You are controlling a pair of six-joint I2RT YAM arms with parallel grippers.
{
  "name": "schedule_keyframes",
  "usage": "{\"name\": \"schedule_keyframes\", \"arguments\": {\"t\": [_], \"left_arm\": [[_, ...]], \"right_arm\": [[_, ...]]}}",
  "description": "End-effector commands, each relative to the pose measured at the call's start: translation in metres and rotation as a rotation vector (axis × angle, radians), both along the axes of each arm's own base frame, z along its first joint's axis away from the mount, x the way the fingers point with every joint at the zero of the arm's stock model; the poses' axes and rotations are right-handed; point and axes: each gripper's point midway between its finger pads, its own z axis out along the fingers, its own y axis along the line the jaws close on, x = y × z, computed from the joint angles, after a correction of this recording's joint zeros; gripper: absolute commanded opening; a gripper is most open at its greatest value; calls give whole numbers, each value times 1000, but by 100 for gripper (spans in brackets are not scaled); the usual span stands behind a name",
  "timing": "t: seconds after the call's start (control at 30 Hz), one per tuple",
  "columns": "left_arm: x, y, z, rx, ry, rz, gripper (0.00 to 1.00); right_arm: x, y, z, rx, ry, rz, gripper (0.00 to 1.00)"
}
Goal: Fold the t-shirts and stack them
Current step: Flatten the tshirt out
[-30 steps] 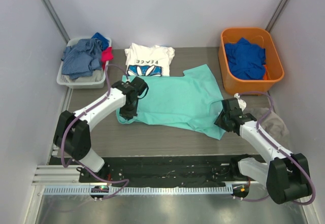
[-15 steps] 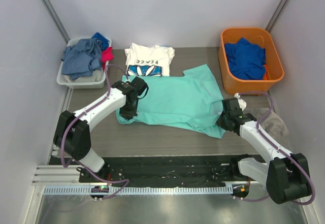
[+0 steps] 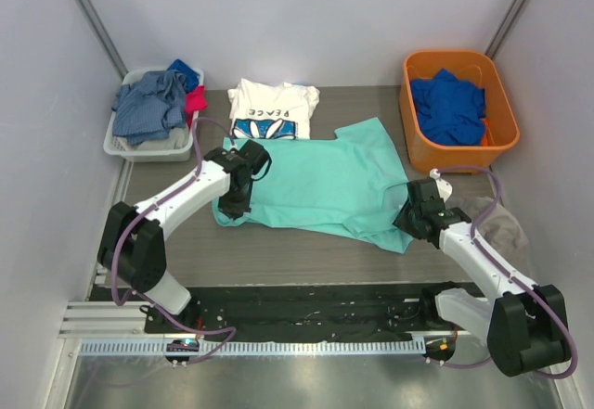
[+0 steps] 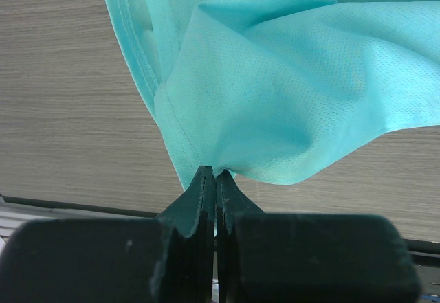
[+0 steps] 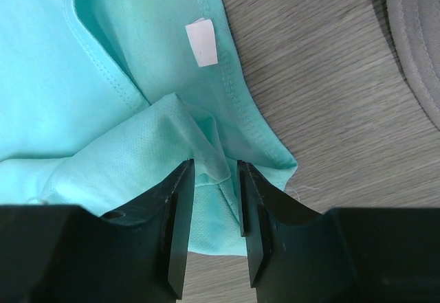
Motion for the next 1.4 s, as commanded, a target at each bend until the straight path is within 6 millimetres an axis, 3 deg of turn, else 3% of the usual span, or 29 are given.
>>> {"name": "schedule_keyframes", "arguments": {"t": [0.0,0.4,0.5,0.63,0.73,0.87,1.17,1.37], "left_arm": [[4,0,10,-19,-34,0,0],[3,0,11,-21,-34,0,0],[3,0,10,-21,-34,3,0],[2,1,10,-21,-29,4,0],[1,2,9,-14,-27,6,0],[1,5,11,0,-37,12,0],[-1,12,29,-6,-96,35,0],[-2,12,28,-4,-85,34,0]], "right_arm": [[12,-7,13,-32,-43,-19,39],[19,-11,8,-46,-37,-20,38],[22,-10,8,-48,-42,-15,31],[24,-12,7,-55,-44,-17,8],[27,-12,9,-60,-52,-11,1],[31,-8,19,-48,-82,14,1],[36,-4,72,-40,-190,63,1],[34,-4,80,-29,-207,62,1]]}}
